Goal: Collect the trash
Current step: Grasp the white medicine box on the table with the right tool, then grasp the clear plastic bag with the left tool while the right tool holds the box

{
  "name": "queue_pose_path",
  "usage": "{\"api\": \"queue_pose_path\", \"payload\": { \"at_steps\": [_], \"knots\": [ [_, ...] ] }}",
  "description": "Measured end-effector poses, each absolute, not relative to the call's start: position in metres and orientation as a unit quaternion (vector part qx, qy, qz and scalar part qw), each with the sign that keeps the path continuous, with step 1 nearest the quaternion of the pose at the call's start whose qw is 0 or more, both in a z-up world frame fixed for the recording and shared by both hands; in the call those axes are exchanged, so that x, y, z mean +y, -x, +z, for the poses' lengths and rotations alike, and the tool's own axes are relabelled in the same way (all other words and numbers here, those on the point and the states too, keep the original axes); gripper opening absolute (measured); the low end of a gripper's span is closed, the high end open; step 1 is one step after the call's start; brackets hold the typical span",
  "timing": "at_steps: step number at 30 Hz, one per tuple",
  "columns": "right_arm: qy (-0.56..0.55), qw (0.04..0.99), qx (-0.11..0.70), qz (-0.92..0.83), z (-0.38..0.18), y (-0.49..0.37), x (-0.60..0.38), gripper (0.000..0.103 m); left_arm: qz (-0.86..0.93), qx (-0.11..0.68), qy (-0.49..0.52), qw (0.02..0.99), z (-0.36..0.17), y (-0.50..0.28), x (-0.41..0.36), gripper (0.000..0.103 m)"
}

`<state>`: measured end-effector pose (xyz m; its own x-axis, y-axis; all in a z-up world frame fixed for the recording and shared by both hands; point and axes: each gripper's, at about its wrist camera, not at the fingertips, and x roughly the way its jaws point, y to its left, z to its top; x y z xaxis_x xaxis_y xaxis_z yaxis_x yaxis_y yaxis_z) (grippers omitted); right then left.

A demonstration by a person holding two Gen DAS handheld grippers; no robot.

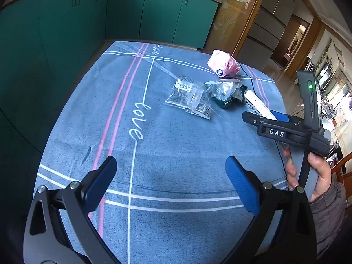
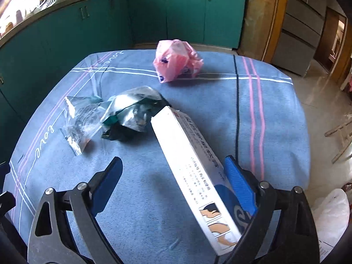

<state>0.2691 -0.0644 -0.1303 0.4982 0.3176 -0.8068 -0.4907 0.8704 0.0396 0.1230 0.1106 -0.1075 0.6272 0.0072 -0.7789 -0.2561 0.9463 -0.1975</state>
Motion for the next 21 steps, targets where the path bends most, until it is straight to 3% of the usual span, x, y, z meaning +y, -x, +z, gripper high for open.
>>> {"api": "queue_pose_path", "payload": {
  "at_steps": [5, 9, 12, 14, 21],
  "knots": [
    [0.127, 0.855, 0.442, 0.239, -0.135, -0.267, -0.055, 0.088, 0.073, 0.429, 0.148, 0.888, -0.110, -0.123, 0.111, 0.099],
    [0.132, 0.846, 0.448, 0.256, -0.138, -0.262, -0.051, 0.066, 0.074, 0.431, 0.153, 0.886, -0.112, -0.122, 0.113, 0.099],
    [0.133, 0.844, 0.448, 0.264, -0.135, -0.258, -0.050, 0.035, 0.074, 0.433, 0.156, 0.884, -0.114, -0.123, 0.114, 0.099],
    [0.133, 0.841, 0.451, 0.269, -0.134, -0.254, -0.049, 0.023, 0.074, 0.435, 0.155, 0.884, -0.115, -0.123, 0.114, 0.099],
    [0.120, 0.830, 0.457, 0.296, -0.132, -0.225, -0.059, 0.023, 0.076, 0.438, 0.157, 0.882, -0.119, -0.126, 0.115, 0.099]
  ]
}}
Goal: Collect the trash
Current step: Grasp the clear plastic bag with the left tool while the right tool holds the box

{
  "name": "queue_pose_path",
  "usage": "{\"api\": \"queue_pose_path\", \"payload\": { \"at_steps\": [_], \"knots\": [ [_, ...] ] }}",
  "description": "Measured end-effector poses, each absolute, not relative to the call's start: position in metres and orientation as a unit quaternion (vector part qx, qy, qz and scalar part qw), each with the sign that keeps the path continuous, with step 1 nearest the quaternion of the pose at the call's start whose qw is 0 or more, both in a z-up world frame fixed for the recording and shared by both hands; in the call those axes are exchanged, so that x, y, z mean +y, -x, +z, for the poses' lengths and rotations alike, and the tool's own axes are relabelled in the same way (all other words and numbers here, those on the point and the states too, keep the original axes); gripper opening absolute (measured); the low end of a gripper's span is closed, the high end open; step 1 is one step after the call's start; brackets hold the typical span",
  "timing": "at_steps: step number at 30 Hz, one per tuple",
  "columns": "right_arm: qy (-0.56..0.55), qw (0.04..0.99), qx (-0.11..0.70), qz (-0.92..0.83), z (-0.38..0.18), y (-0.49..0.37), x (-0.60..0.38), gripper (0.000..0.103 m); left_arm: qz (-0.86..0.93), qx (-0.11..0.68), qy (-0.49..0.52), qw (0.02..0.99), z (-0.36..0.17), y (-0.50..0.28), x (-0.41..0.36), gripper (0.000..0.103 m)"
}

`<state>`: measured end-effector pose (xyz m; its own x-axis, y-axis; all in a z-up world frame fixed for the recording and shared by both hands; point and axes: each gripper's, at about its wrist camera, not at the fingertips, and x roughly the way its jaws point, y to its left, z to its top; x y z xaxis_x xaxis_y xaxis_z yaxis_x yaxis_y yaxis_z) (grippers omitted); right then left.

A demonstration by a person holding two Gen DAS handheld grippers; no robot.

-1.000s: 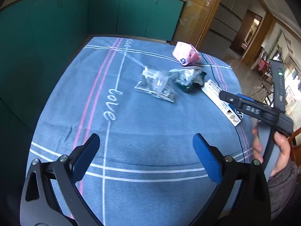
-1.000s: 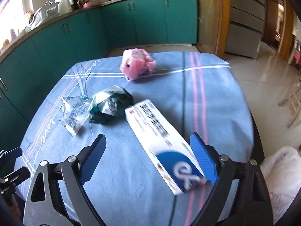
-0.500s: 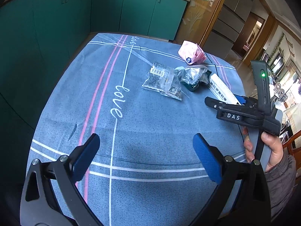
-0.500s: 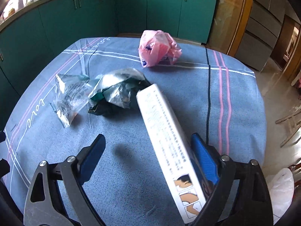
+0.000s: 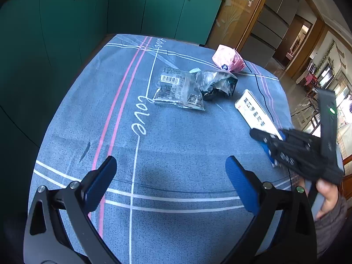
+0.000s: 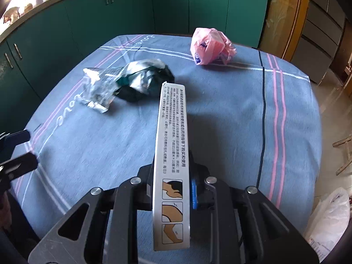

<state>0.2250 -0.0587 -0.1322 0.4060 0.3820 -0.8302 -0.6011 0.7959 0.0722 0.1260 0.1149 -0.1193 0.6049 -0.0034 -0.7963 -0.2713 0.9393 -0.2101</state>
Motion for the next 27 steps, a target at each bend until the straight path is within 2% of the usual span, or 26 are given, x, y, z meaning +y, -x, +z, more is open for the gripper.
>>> {"api": "queue_pose_path", "payload": {
  "at_steps": [10, 22, 27],
  "knots": [
    [0.089, 0.819, 0.470, 0.317, -0.129, -0.181, -0.073, 0.023, 0.073, 0.444, 0.154, 0.880, -0.126, -0.134, 0.110, 0.099],
    [0.036, 0.847, 0.476, 0.232, -0.135, -0.190, -0.131, 0.023, 0.049, 0.422, 0.170, 0.889, -0.114, -0.160, 0.111, 0.099],
    [0.032, 0.848, 0.478, 0.228, -0.137, -0.186, -0.141, 0.024, 0.059, 0.412, 0.097, 0.904, -0.112, -0.203, 0.096, 0.099]
  ]
}}
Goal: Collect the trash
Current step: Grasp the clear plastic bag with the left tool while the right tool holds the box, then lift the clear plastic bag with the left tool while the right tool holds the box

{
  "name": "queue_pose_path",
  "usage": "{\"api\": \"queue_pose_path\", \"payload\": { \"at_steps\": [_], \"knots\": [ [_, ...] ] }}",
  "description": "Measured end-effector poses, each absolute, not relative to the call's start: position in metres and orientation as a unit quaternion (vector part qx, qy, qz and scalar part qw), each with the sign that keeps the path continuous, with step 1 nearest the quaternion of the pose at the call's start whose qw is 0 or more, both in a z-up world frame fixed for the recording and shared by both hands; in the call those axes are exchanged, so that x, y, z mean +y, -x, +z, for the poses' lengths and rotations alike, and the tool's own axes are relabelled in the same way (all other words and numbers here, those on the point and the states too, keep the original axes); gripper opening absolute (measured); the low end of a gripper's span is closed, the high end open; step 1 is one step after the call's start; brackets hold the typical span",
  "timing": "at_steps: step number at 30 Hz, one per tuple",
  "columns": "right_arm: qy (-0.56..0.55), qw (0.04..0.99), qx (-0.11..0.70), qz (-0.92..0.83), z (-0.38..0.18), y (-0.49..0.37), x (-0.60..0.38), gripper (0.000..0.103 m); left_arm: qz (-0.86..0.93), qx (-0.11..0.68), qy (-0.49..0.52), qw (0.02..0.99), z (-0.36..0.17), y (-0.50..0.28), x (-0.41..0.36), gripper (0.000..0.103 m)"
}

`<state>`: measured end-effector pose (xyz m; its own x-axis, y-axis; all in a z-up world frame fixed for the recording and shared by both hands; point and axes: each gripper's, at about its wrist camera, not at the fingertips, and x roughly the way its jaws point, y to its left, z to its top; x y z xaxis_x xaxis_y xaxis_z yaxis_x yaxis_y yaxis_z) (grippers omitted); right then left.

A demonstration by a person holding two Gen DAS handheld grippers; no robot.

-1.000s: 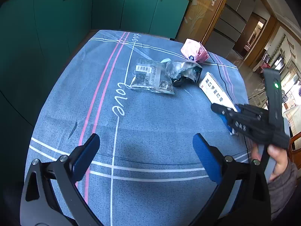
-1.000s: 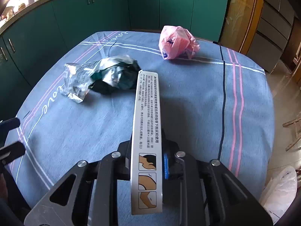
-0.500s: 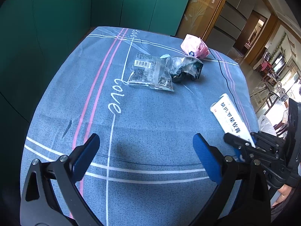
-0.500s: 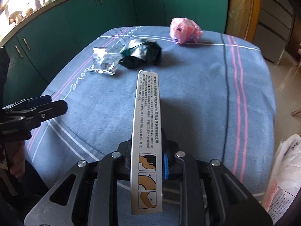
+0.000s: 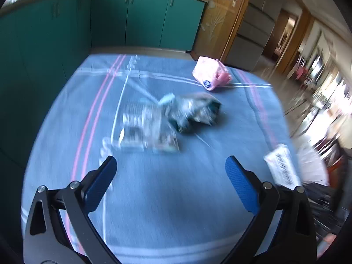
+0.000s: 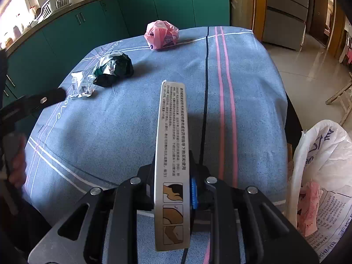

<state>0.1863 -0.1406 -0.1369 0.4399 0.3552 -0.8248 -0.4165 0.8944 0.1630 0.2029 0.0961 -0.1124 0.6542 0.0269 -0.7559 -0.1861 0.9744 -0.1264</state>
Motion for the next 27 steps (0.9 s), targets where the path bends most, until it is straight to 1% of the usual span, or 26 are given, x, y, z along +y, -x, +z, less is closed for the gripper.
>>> {"api": "queue_pose_path", "payload": {
  "at_steps": [2, 4, 5, 7, 8, 9, 11, 17, 19, 20, 27],
  "knots": [
    [0.028, 0.847, 0.478, 0.230, -0.137, -0.185, -0.141, 0.024, 0.112, 0.409, 0.070, 0.903, -0.118, -0.221, 0.101, 0.099],
    [0.023, 0.846, 0.480, 0.233, -0.138, -0.186, -0.140, 0.029, 0.108, 0.418, 0.089, 0.898, -0.125, -0.234, 0.109, 0.099],
    [0.021, 0.846, 0.479, 0.233, -0.138, -0.186, -0.139, 0.034, 0.097, 0.422, 0.106, 0.895, -0.127, -0.238, 0.114, 0.099],
    [0.022, 0.847, 0.477, 0.235, -0.138, -0.185, -0.136, 0.037, 0.084, 0.427, 0.129, 0.891, -0.134, -0.246, 0.121, 0.099],
    [0.023, 0.846, 0.476, 0.238, -0.137, -0.185, -0.134, 0.038, 0.085, 0.429, 0.131, 0.890, -0.137, -0.247, 0.123, 0.097],
    [0.026, 0.846, 0.475, 0.239, -0.137, -0.185, -0.132, 0.038, 0.086, 0.433, 0.132, 0.887, -0.141, -0.249, 0.125, 0.088],
    [0.030, 0.847, 0.472, 0.242, -0.136, -0.184, -0.129, 0.039, 0.080, 0.436, 0.143, 0.885, -0.145, -0.249, 0.129, 0.075],
    [0.030, 0.849, 0.469, 0.244, -0.136, -0.184, -0.126, 0.039, 0.083, 0.415, 0.134, 0.896, -0.136, -0.226, 0.125, 0.073],
    [0.030, 0.850, 0.467, 0.243, -0.135, -0.184, -0.126, 0.040, 0.095, 0.401, 0.121, 0.903, -0.128, -0.213, 0.121, 0.073],
    [0.031, 0.851, 0.466, 0.241, -0.135, -0.184, -0.126, 0.043, 0.103, 0.394, 0.111, 0.907, -0.123, -0.206, 0.118, 0.073],
    [0.030, 0.854, 0.459, 0.244, -0.129, -0.181, -0.124, 0.043, 0.119, 0.371, 0.062, 0.919, -0.101, -0.159, 0.101, 0.073]
  ]
}}
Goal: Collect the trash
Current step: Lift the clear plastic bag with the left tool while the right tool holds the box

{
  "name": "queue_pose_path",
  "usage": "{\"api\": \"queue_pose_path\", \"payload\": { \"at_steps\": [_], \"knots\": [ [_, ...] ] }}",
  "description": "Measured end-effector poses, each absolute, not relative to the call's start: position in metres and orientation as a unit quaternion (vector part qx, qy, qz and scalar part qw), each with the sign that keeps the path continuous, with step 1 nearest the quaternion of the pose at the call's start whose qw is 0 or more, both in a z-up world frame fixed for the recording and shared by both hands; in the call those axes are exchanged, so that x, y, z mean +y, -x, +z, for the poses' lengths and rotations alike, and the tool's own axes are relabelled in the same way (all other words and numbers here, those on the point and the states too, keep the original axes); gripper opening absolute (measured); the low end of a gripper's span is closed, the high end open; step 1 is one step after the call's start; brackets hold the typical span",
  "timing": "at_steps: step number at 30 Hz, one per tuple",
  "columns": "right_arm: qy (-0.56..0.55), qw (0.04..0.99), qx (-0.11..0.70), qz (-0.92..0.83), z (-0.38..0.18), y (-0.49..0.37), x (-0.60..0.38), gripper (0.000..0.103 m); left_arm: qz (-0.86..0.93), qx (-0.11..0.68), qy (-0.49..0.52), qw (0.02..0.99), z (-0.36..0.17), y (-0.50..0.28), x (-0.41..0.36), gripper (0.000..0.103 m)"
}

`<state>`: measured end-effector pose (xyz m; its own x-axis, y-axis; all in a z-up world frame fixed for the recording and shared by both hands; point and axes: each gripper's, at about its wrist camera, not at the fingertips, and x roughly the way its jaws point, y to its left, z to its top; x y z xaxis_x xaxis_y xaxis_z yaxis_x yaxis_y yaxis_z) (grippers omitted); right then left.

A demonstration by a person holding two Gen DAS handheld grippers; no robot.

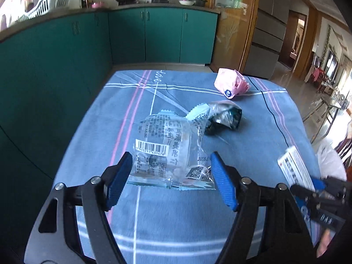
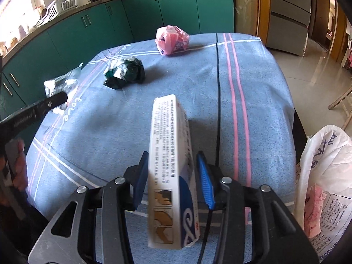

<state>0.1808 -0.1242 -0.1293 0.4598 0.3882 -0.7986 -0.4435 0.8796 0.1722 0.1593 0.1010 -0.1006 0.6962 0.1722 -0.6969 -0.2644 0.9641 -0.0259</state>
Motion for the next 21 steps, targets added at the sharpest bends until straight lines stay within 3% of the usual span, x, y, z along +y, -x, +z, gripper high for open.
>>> {"api": "queue_pose_path", "payload": {
  "at_steps": [5, 11, 13, 15, 21],
  "knots": [
    [0.031, 0.850, 0.449, 0.274, -0.118, -0.169, -0.115, 0.036, 0.117, 0.368, 0.055, 0.921, -0.095, -0.139, 0.099, 0.073],
    [0.030, 0.849, 0.445, 0.283, -0.112, -0.163, -0.109, 0.036, 0.106, 0.377, 0.056, 0.918, -0.101, -0.123, 0.095, 0.073],
    [0.021, 0.850, 0.448, 0.277, -0.112, -0.164, -0.112, 0.042, 0.104, 0.382, 0.058, 0.916, -0.104, -0.119, 0.095, 0.073],
    [0.011, 0.849, 0.452, 0.272, -0.114, -0.166, -0.113, 0.060, 0.102, 0.386, 0.062, 0.915, -0.106, -0.115, 0.095, 0.073],
    [0.055, 0.853, 0.453, 0.252, -0.123, -0.163, -0.095, 0.061, 0.092, 0.389, 0.061, 0.915, -0.110, -0.106, 0.089, 0.073]
  ]
}}
